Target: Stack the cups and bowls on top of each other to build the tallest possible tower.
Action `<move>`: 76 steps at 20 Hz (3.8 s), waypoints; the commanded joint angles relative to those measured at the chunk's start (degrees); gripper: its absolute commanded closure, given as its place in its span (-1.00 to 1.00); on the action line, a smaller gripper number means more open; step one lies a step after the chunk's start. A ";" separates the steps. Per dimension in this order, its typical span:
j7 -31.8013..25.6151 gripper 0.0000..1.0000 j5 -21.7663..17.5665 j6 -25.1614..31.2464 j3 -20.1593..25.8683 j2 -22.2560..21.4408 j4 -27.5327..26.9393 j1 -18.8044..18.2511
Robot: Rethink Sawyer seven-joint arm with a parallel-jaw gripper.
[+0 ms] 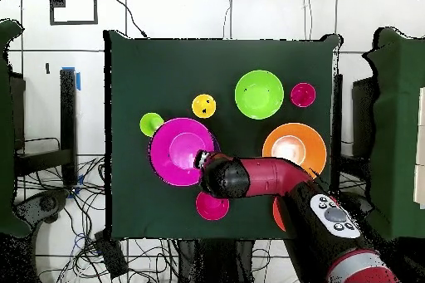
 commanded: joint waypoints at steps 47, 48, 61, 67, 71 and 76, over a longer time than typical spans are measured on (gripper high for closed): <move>4.78 1.00 -5.97 -13.47 -5.86 5.03 4.10 3.72; 4.79 1.00 -5.87 -13.65 -6.07 5.23 4.16 3.71; 4.35 1.00 -5.51 -15.45 -7.01 5.67 5.65 3.54; 4.57 1.00 -5.07 -15.87 -7.57 5.56 5.60 4.28; 4.34 -1.00 -4.50 -15.36 -8.15 5.59 5.53 4.80; 4.44 -1.00 -3.93 -14.53 -8.67 5.46 5.49 5.37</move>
